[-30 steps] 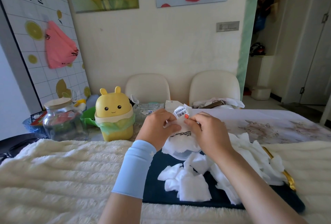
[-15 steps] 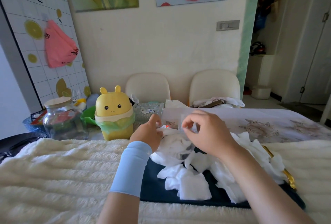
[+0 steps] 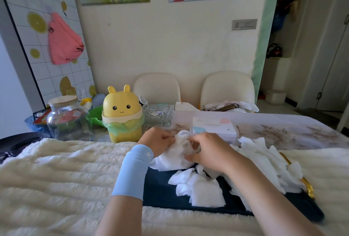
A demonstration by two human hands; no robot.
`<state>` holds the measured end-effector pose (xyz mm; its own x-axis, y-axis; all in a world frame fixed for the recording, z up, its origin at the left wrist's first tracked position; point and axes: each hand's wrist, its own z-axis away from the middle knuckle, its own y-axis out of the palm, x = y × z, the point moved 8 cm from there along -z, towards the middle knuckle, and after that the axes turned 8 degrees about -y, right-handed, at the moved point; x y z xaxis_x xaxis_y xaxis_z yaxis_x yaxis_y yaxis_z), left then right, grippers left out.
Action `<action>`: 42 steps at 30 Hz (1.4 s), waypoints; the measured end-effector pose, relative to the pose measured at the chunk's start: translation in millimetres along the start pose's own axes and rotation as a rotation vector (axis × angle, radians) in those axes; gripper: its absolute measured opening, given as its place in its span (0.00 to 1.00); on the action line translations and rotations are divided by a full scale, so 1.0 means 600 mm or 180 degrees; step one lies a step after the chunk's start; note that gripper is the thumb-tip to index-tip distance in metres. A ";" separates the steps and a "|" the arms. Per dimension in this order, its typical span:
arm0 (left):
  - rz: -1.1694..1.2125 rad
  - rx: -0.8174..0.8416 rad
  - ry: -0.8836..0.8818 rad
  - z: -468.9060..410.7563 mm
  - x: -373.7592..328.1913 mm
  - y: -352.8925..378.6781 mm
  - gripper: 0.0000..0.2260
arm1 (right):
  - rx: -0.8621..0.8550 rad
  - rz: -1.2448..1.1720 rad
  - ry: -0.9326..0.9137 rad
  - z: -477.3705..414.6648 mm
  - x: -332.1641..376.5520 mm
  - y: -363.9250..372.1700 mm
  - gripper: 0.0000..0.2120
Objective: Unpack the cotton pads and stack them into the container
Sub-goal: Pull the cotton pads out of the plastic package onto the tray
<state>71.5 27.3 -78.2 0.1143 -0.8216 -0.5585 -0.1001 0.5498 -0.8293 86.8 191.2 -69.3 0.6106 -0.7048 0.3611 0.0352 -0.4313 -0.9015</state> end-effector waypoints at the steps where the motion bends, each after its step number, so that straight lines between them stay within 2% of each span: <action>1: 0.0000 -0.0052 -0.0005 -0.003 0.005 -0.001 0.13 | 0.0075 0.0053 -0.0001 -0.003 0.003 0.004 0.16; 8: 0.0197 -0.0269 -0.0038 -0.007 0.018 -0.007 0.15 | 0.0221 0.0310 -0.0107 -0.026 0.037 0.017 0.35; 13: 0.0828 -0.0302 -0.0208 -0.003 0.031 -0.011 0.21 | 0.0241 0.0712 -0.0070 -0.038 0.050 0.005 0.14; 16: 0.1068 -0.0103 -0.0179 -0.003 0.029 -0.004 0.18 | 0.0651 0.0481 0.0129 -0.040 0.046 0.006 0.16; 19: 0.1363 0.0259 -0.0221 -0.005 0.026 0.010 0.13 | 0.1183 0.1064 0.0128 -0.045 0.049 0.025 0.21; 21: 0.1763 0.0760 -0.0266 0.008 0.025 0.026 0.10 | 0.1182 0.1273 0.0076 -0.048 0.055 0.031 0.19; 22: 0.1934 0.1075 -0.0246 0.017 0.023 0.034 0.12 | 0.1074 0.1333 0.0048 -0.051 0.057 0.030 0.18; 23: 0.1892 0.1301 -0.0187 0.023 0.023 0.040 0.20 | 0.0932 0.1362 0.0012 -0.052 0.058 0.026 0.17; 25: 0.1024 0.1586 0.0054 0.034 0.025 0.051 0.43 | 0.0660 0.1334 -0.0065 -0.053 0.061 0.018 0.13; 27: 0.0132 0.1529 0.0058 0.043 0.023 0.051 0.51 | 0.0424 0.1149 -0.0118 -0.050 0.062 0.012 0.05; 28: -0.0209 0.1426 -0.0019 0.042 0.024 0.049 0.51 | 0.0310 0.0970 -0.0101 -0.046 0.060 0.009 0.04; 30: -0.0564 0.1238 -0.0004 0.042 0.012 0.048 0.47 | 0.0026 0.0384 -0.0004 -0.036 0.042 -0.002 0.08; 32: -0.0490 0.1023 0.0087 0.041 0.004 0.044 0.42 | -0.0315 -0.0256 0.0085 -0.024 0.018 -0.021 0.12; 36: -0.0395 0.0828 0.0046 0.038 0.001 0.037 0.43 | -0.0833 -0.1037 0.0077 0.014 -0.021 -0.072 0.19; 38: -0.0488 0.0891 -0.0029 0.044 -0.008 0.036 0.47 | -0.0837 -0.0819 0.0003 0.034 -0.031 -0.090 0.20; 40: -0.0868 0.1010 -0.0096 0.061 -0.024 0.029 0.51 | -0.0602 -0.0077 0.0007 0.056 -0.030 -0.101 0.19; 42: -0.1272 0.0859 0.0016 0.082 -0.053 0.007 0.50 | -0.0250 0.0580 0.0028 0.078 -0.031 -0.097 0.19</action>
<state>116.2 62.8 -64.7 0.0867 -0.9769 -0.1956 0.2108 0.2098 -0.9547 110.6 256.0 -34.6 0.5944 -0.7799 0.1960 -0.1375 -0.3387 -0.9308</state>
